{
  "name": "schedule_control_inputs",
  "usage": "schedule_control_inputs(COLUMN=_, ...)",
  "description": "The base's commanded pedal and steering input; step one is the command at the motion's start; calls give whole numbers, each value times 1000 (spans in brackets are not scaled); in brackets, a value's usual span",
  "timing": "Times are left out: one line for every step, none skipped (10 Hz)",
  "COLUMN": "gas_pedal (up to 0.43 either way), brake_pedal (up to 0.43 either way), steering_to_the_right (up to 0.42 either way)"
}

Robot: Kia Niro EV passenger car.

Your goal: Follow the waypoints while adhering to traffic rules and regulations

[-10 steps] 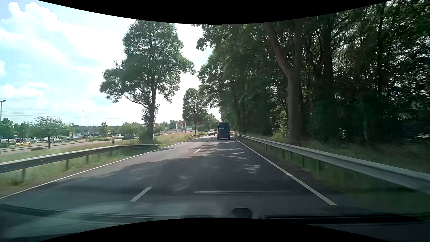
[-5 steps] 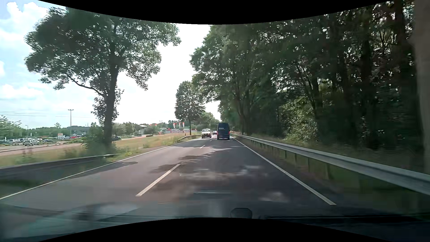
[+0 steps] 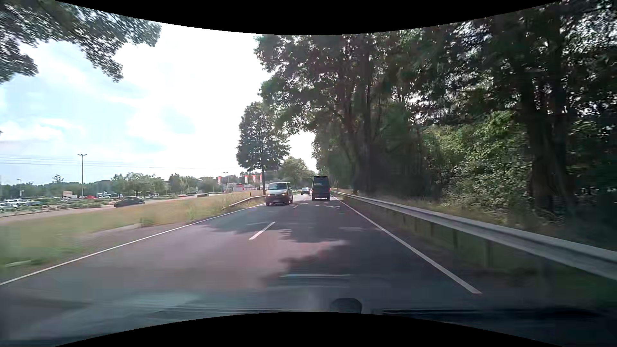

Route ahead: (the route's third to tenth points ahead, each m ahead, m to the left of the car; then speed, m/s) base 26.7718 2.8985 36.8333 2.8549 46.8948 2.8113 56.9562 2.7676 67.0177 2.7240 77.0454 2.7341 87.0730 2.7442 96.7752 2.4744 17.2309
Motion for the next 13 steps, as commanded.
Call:
schedule_control_inputs(gas_pedal=67, brake_pedal=0, steering_to_the_right=-3)
schedule_control_inputs(gas_pedal=67, brake_pedal=0, steering_to_the_right=-3)
schedule_control_inputs(gas_pedal=67, brake_pedal=0, steering_to_the_right=-2)
schedule_control_inputs(gas_pedal=67, brake_pedal=0, steering_to_the_right=-2)
schedule_control_inputs(gas_pedal=67, brake_pedal=0, steering_to_the_right=-2)
schedule_control_inputs(gas_pedal=67, brake_pedal=0, steering_to_the_right=-2)
schedule_control_inputs(gas_pedal=67, brake_pedal=0, steering_to_the_right=-3)
schedule_control_inputs(gas_pedal=67, brake_pedal=0, steering_to_the_right=-2)
schedule_control_inputs(gas_pedal=67, brake_pedal=0, steering_to_the_right=-2)
schedule_control_inputs(gas_pedal=67, brake_pedal=0, steering_to_the_right=-2)
schedule_control_inputs(gas_pedal=67, brake_pedal=0, steering_to_the_right=-2)
schedule_control_inputs(gas_pedal=67, brake_pedal=0, steering_to_the_right=-2)
schedule_control_inputs(gas_pedal=67, brake_pedal=0, steering_to_the_right=-2)
